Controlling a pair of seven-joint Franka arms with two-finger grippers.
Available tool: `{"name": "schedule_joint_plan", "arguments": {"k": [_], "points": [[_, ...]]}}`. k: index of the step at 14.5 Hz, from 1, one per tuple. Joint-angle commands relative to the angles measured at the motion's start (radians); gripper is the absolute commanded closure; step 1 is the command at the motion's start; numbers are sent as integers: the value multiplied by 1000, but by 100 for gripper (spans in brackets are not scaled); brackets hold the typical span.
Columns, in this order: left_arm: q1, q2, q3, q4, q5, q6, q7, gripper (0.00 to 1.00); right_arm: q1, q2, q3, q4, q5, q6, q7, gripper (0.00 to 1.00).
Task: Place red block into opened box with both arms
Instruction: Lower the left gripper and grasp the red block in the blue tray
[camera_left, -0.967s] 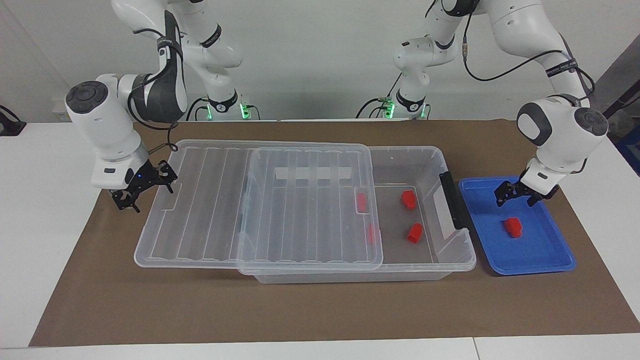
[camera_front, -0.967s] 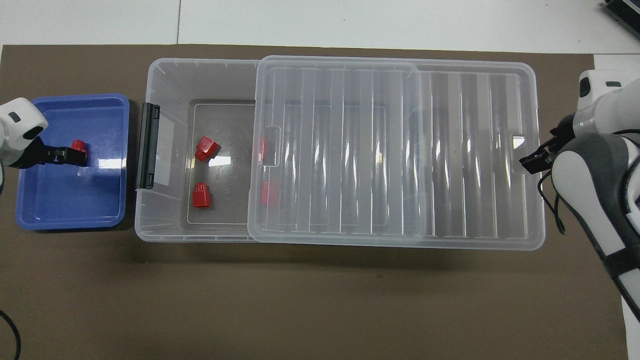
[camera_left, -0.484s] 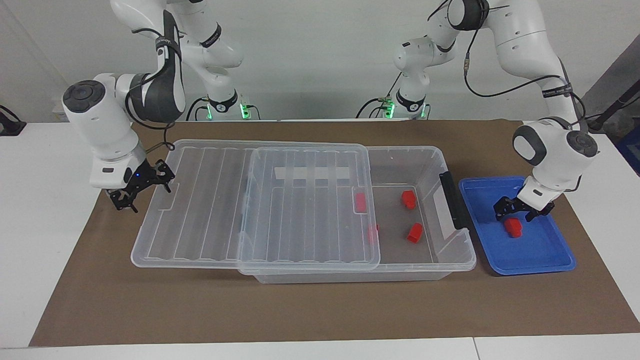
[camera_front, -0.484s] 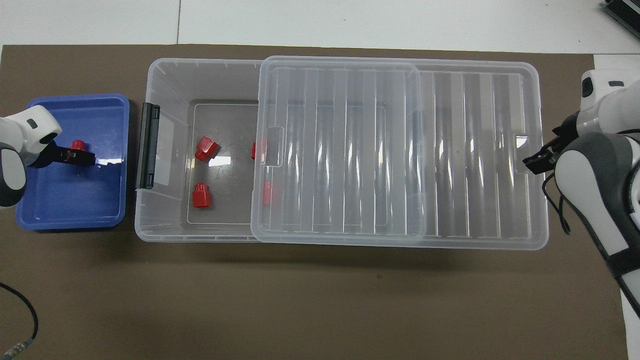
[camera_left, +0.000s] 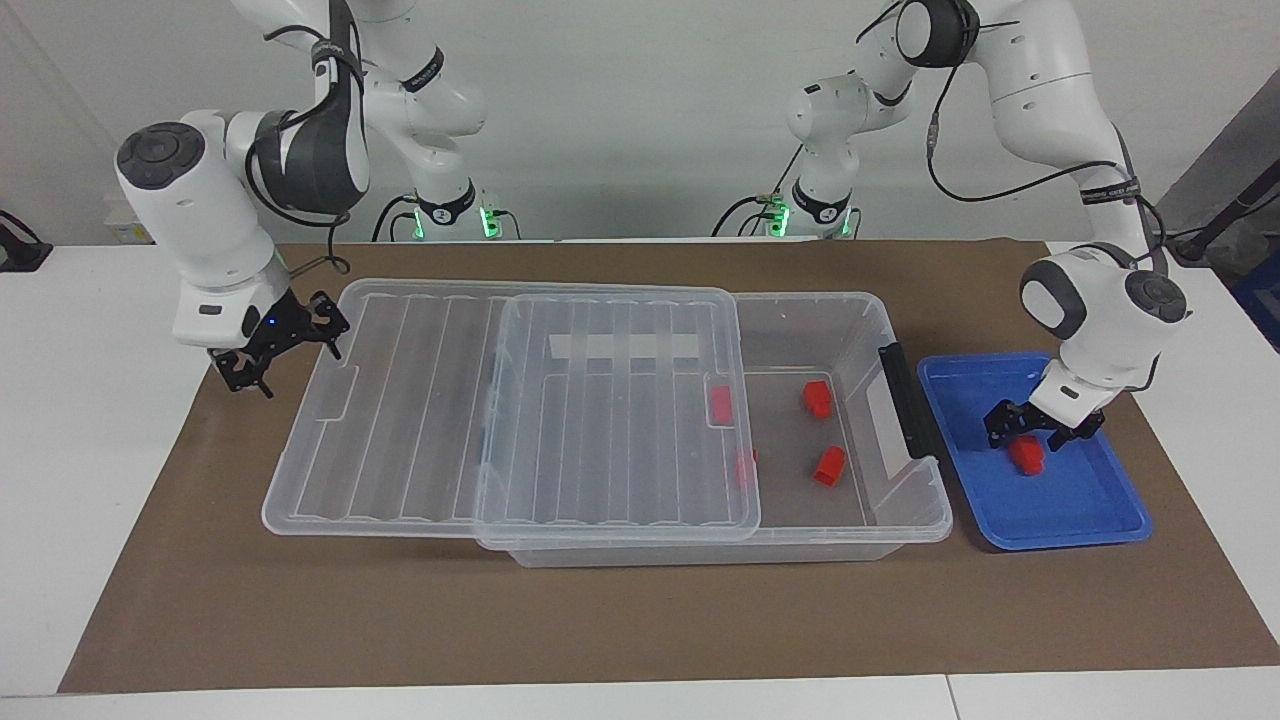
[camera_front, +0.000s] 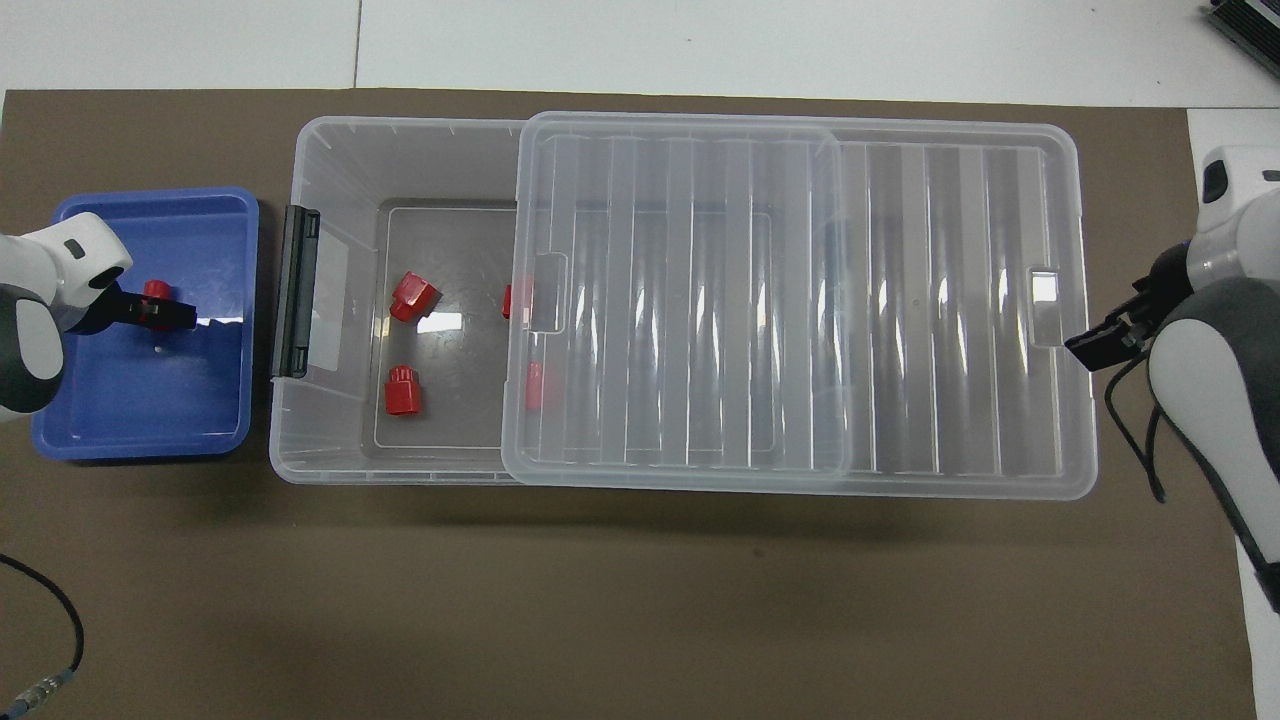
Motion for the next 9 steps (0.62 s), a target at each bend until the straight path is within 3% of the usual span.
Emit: {"name": "schedule_joint_plan", "arguments": {"k": [1,3,5,9], "points": [[-8,3,-1,-14,-41,42,17,0,7,-66,6,-43,25,-25,189,2],[-8,3,-1,-14,-43,42,17,0,22,-85,6,-49,49,-28,355,2],[-8,3,-1,-16,-43,44,17,8,29,-89,6,-48,84,-26,458,2],[-8,6,-1,-16,-43,53,17,8,81,-94,8,-37,101,-22,710,2]]}}
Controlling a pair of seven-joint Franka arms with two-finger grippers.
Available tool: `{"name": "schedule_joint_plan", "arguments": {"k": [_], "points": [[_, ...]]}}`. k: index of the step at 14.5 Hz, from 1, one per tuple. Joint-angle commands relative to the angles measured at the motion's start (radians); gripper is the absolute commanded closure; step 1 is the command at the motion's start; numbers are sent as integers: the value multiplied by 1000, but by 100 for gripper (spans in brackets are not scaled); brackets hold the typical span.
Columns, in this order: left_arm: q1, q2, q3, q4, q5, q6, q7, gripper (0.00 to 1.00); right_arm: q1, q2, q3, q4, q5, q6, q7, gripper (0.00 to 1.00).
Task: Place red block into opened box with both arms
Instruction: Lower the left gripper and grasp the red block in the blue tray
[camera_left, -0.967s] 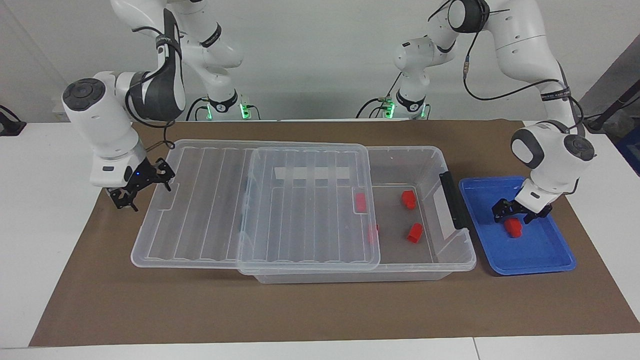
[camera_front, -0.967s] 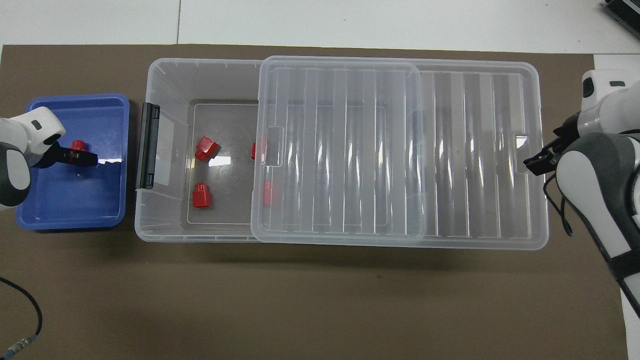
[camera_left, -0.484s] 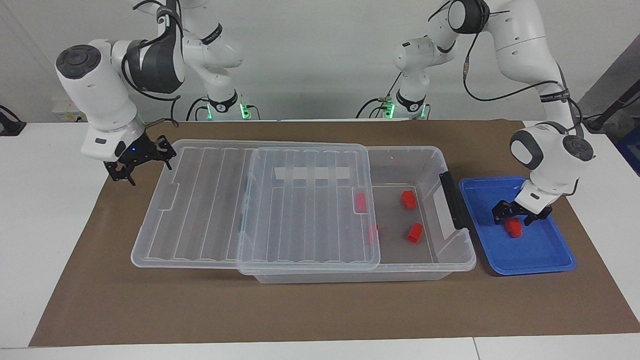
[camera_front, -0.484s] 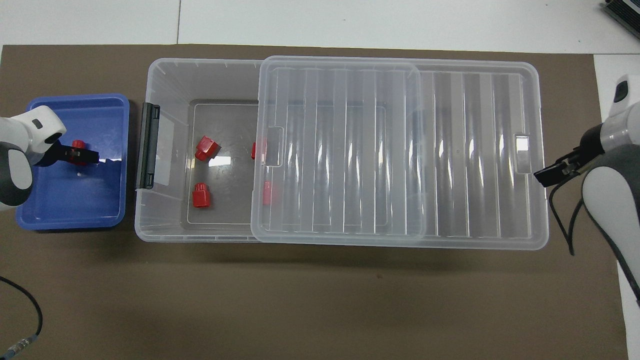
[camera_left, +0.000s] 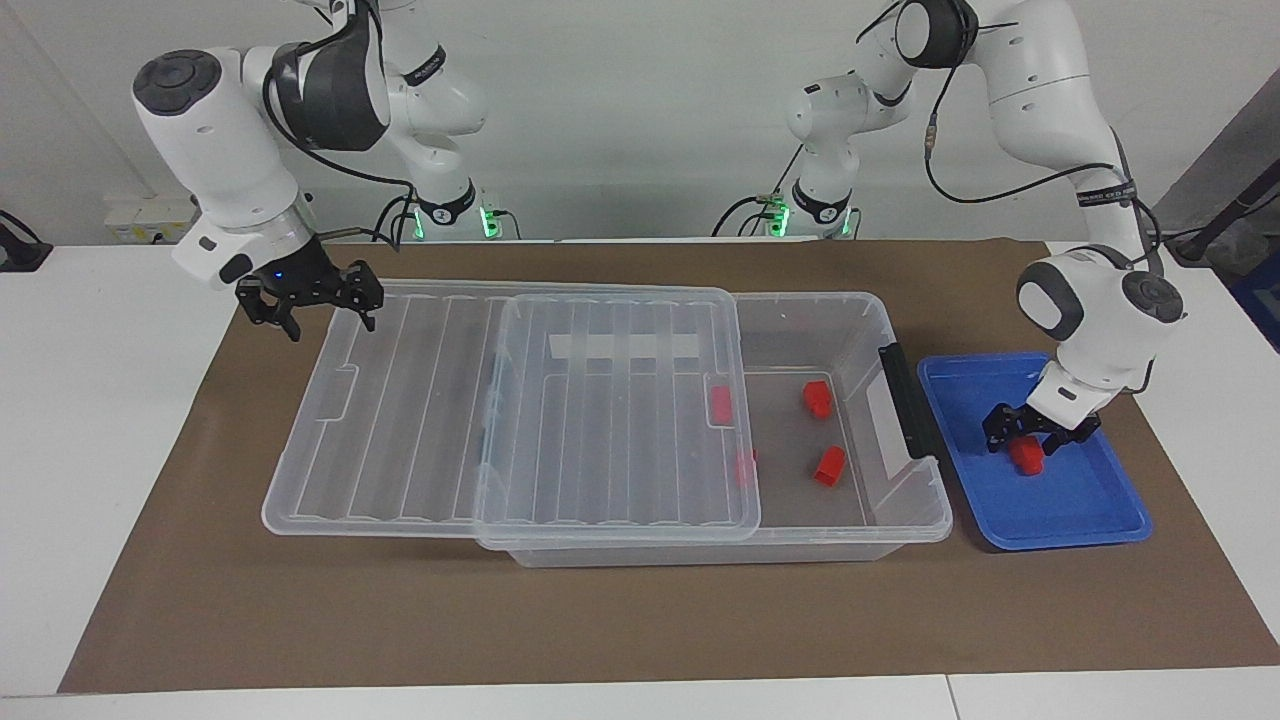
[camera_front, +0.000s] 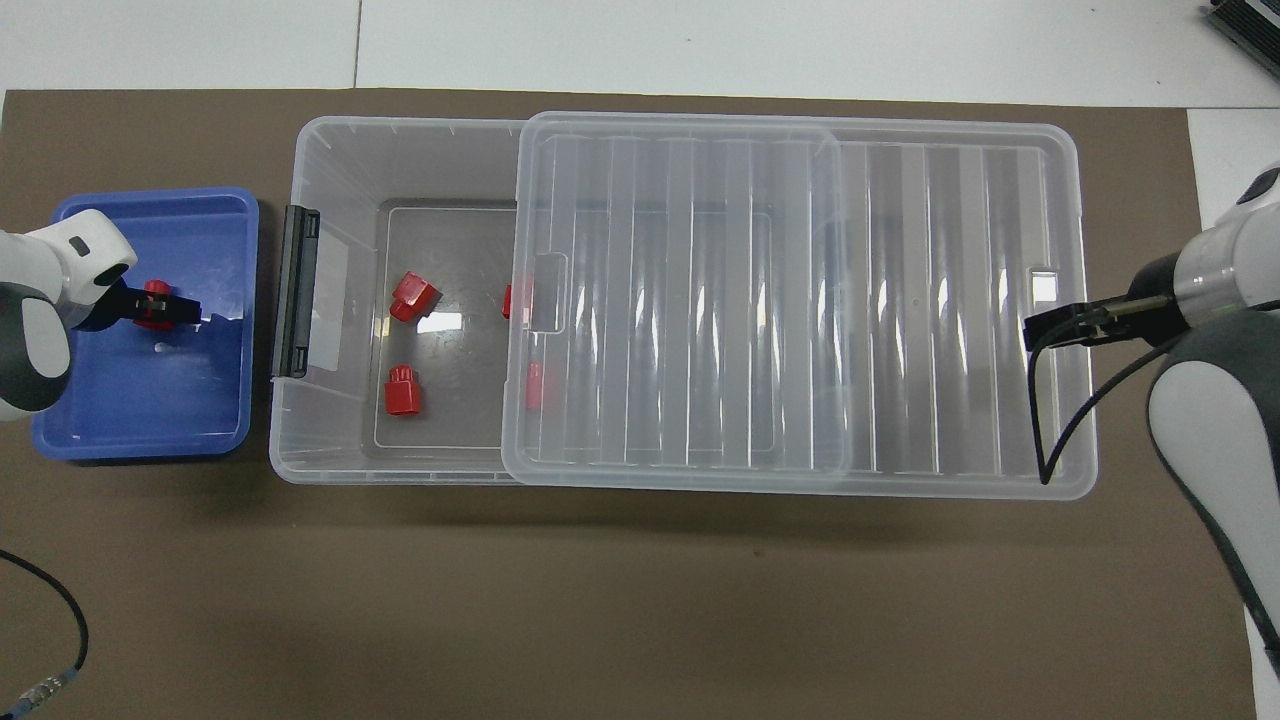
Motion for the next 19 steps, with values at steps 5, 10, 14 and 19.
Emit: {"name": "schedule_joint_plan", "arguments": {"k": [5,10,14,19], "points": [[-4,2,3,-15,-28,41,17,50,42,12,3,123,3,-41,278,1],[-2,2,3,17,-30,-25,17,98,44,41,4,266,-46,-156,340,1],[-7,13,0,247,-113,-351,-7,100,47,48,3,302,-46,-227,355,1],[-114,-44,-6,479,-96,-768,-359,100,44,1,3,222,-33,-227,346,0]]}}
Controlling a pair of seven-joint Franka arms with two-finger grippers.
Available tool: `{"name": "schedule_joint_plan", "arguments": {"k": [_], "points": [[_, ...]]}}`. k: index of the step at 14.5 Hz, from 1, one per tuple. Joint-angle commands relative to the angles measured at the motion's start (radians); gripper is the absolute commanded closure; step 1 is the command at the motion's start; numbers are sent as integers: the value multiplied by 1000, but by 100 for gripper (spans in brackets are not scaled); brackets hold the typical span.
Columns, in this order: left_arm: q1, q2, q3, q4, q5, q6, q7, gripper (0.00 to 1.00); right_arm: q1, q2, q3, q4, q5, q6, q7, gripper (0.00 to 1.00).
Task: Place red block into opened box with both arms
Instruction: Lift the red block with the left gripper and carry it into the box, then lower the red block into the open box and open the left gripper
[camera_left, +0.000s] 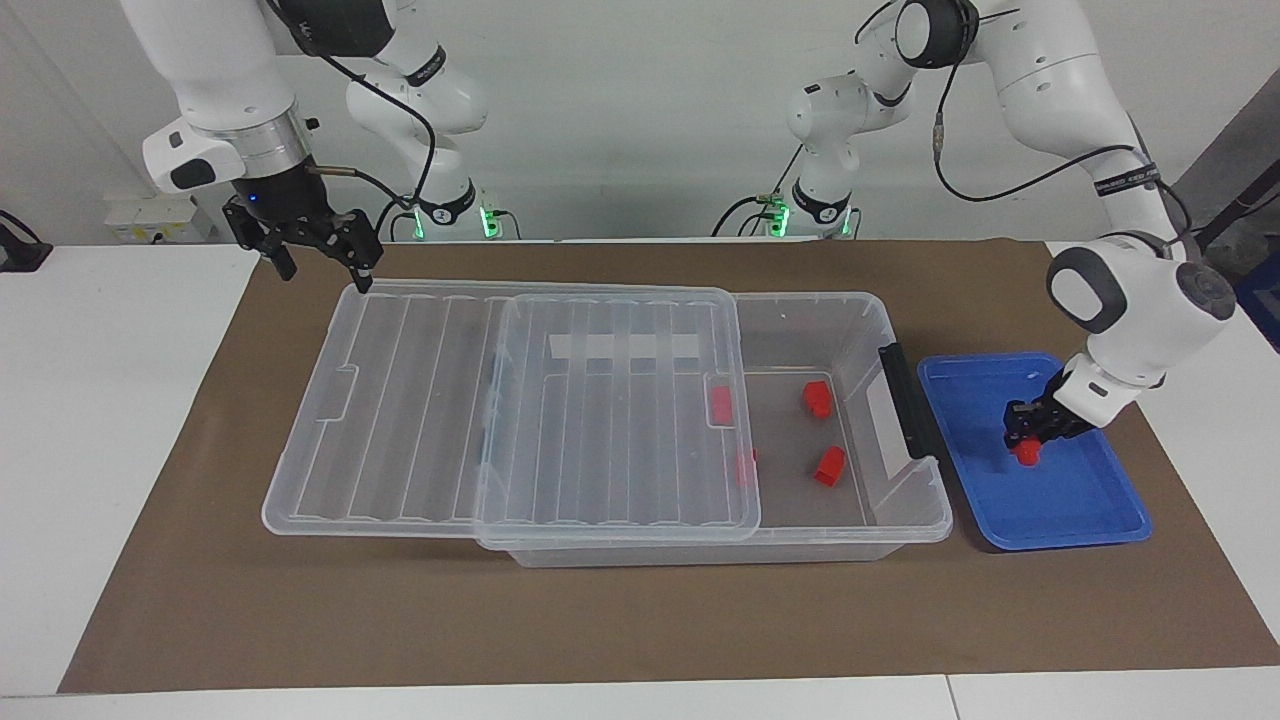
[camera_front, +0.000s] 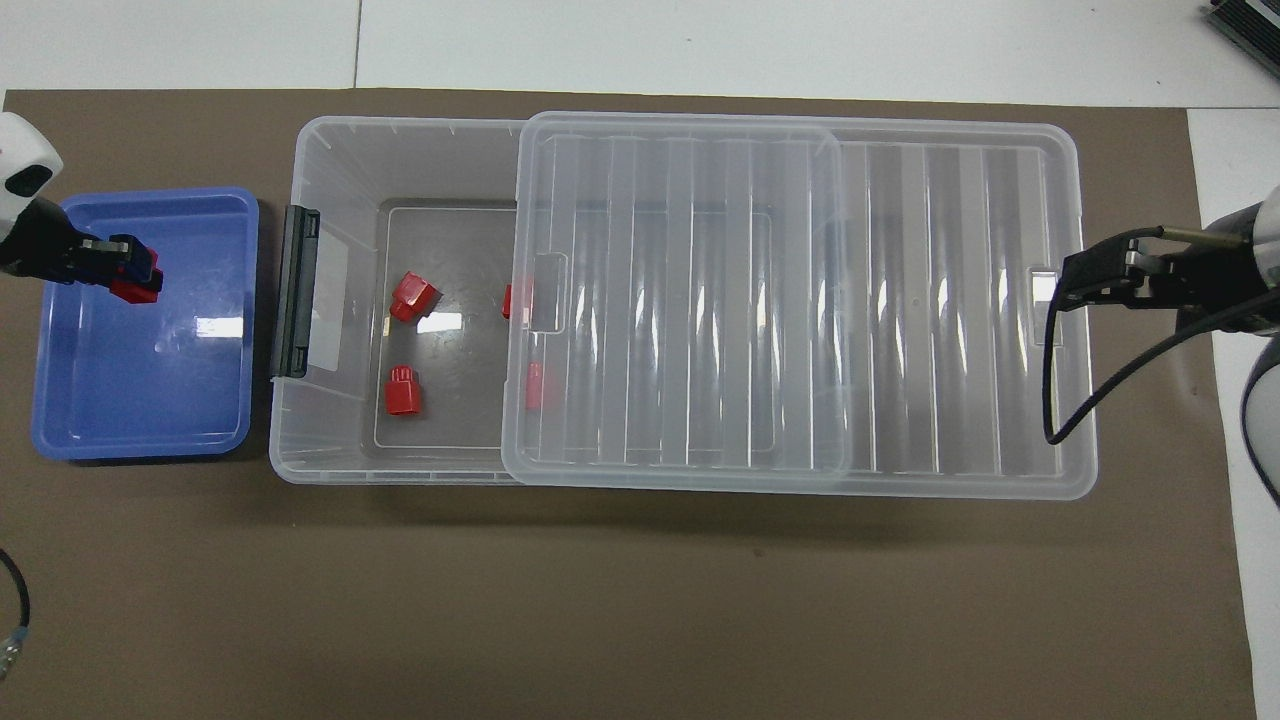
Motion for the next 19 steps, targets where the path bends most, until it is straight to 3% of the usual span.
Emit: {"name": "schedule_joint_plan", "arguments": {"k": [1,5,8,10,14,19], "points": [[-95,-45,5,72,-10,-166,-225,100,-5,-20,2,-33,0,-2,13,0],[-229,-102,-39,108,-10,-246,-591,100,-8,-20,2,-33,2,0,13,0],[-281,-135,-104,103,-4,-201,-824,100,-8,-20,2,-33,2,0,14,0],[-355,-180,-105,1,24,-66,-912,100,-11,-20,0,-32,2,1,13,0],[-402,-287,-110,-341,56,261,-917,100,-16,-20,-3,-32,2,0,13,0],[-369,-284,-108,-466,76,428,-805,100,-14,-20,-1,-33,2,1,13,0]]}}
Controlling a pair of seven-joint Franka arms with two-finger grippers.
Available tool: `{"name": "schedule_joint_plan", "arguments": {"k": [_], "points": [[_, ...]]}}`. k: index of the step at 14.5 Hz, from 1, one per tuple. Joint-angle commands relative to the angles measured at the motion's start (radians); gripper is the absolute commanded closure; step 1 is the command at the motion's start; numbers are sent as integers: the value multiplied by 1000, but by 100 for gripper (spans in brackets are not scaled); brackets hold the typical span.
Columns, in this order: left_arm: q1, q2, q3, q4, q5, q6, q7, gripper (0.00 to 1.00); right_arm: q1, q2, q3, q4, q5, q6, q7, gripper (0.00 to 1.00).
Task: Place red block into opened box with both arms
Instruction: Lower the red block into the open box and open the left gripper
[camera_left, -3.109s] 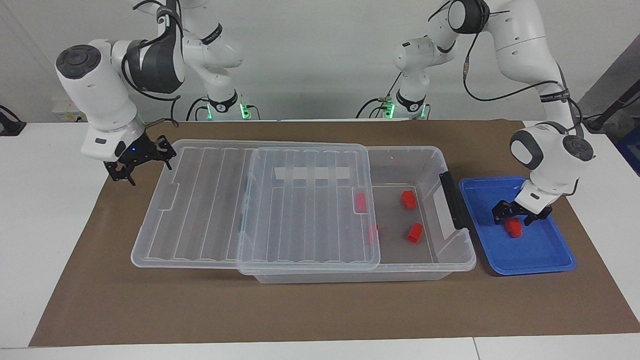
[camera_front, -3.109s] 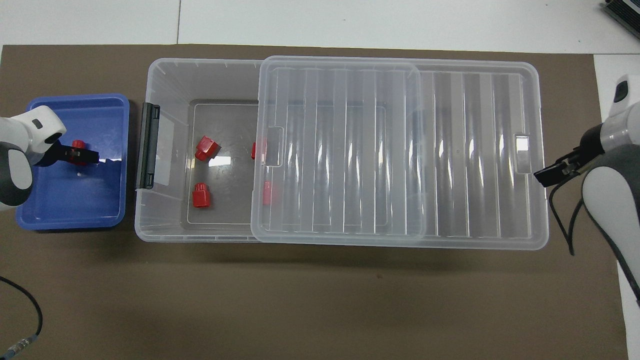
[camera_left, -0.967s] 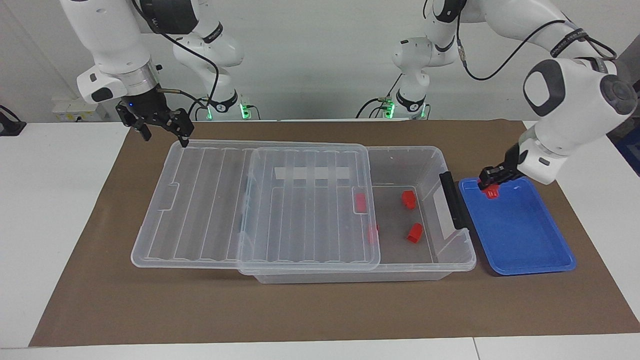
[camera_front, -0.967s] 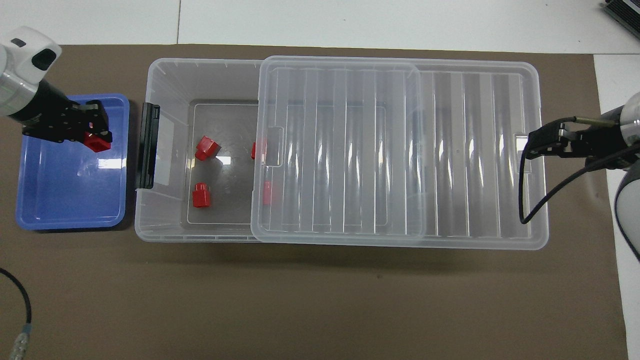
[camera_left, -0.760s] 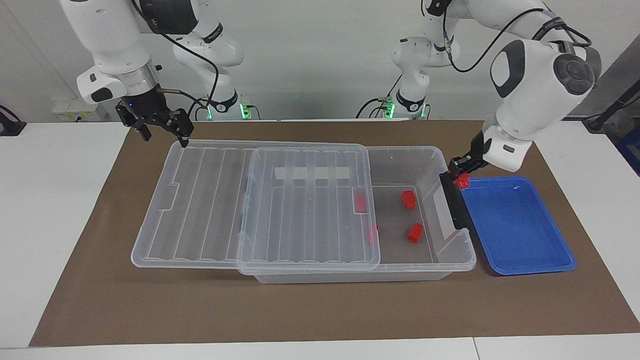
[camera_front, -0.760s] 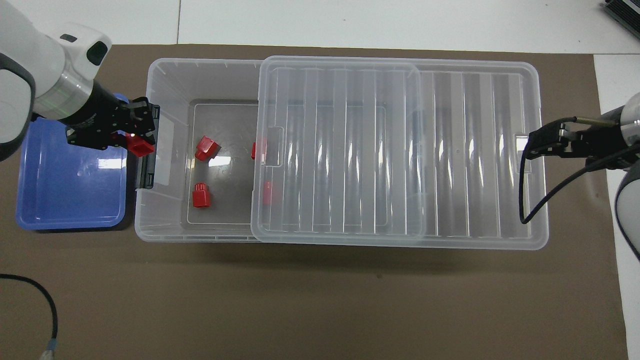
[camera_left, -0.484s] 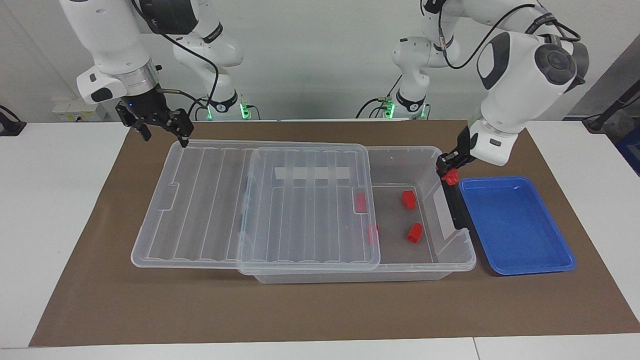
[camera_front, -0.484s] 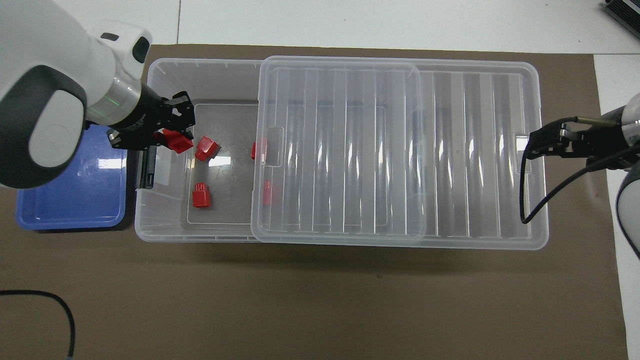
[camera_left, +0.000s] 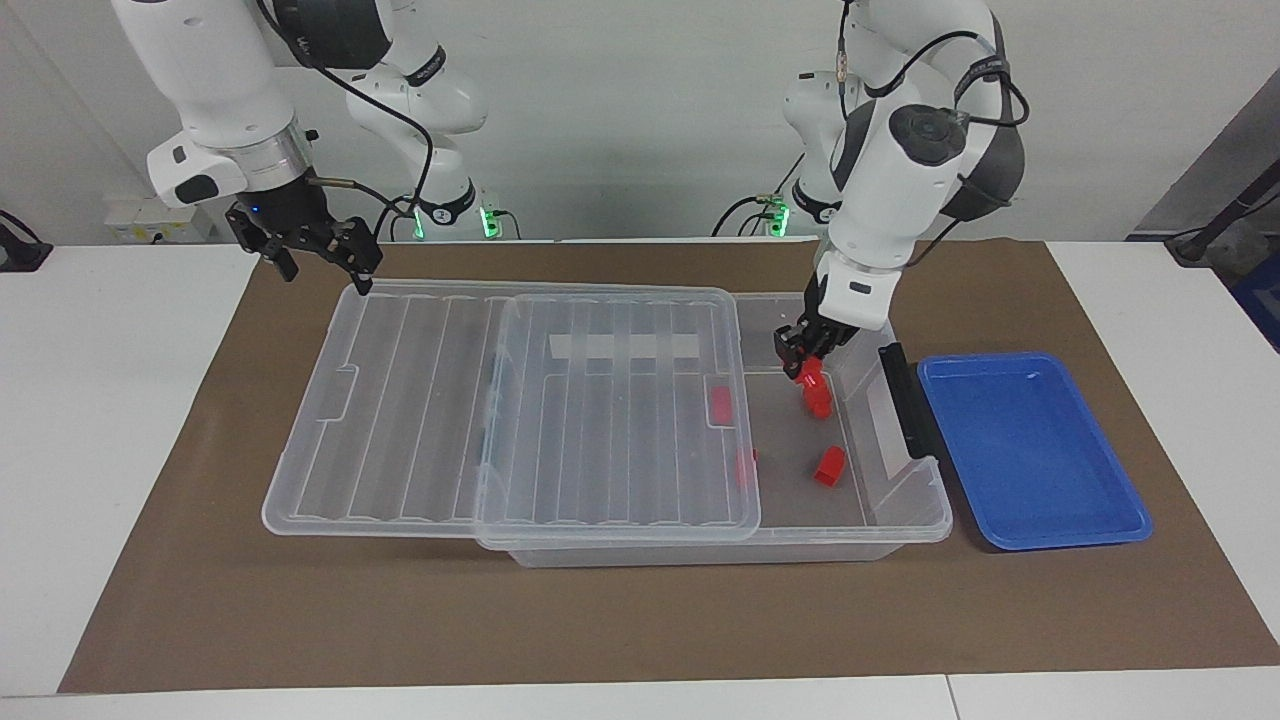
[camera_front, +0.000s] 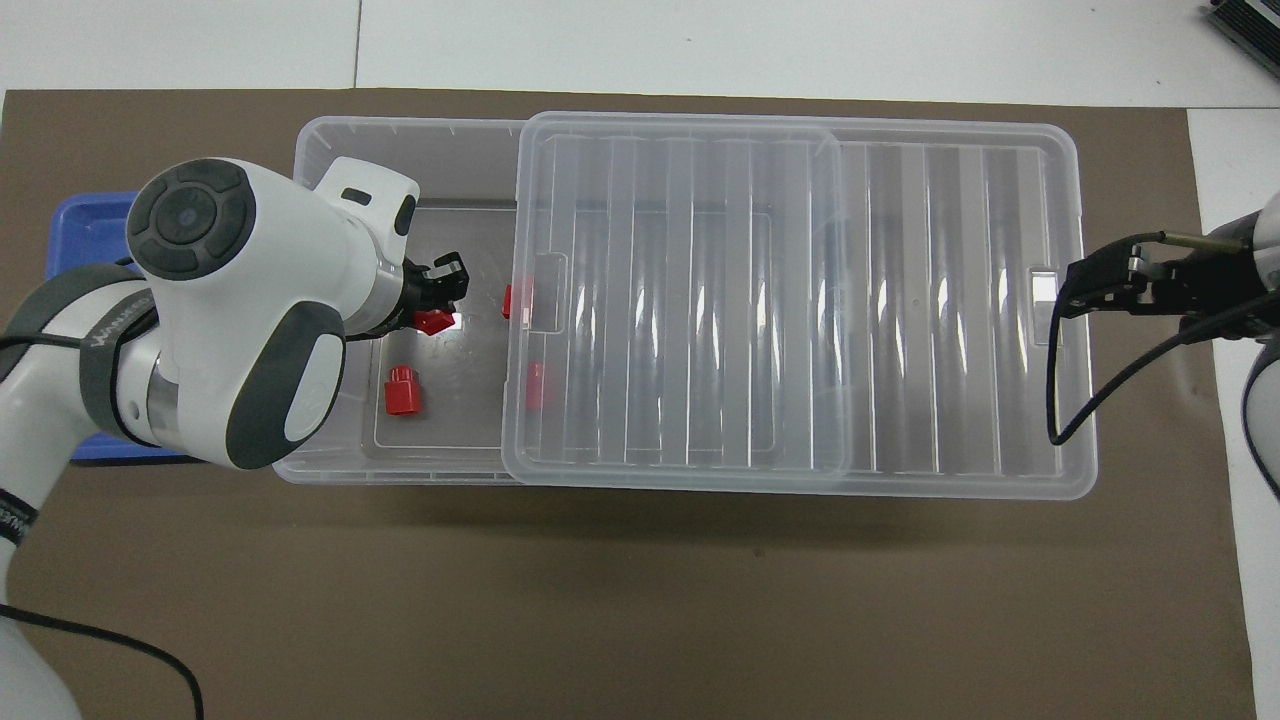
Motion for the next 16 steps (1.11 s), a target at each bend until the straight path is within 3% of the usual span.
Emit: {"name": "schedule_joint_plan", "arguments": {"k": [1,4,16], "points": [[18,-56,3,-117,20,102,53,100,-11,-19,7,-21,2,2,13,0],[15,-36,3,-220,22,258,50,100,-11,-19,7,-23,2,7,11,0],[-43,25,6,-337,103,459,4,100,-11,-19,5,-28,2,10,11,0]]}}
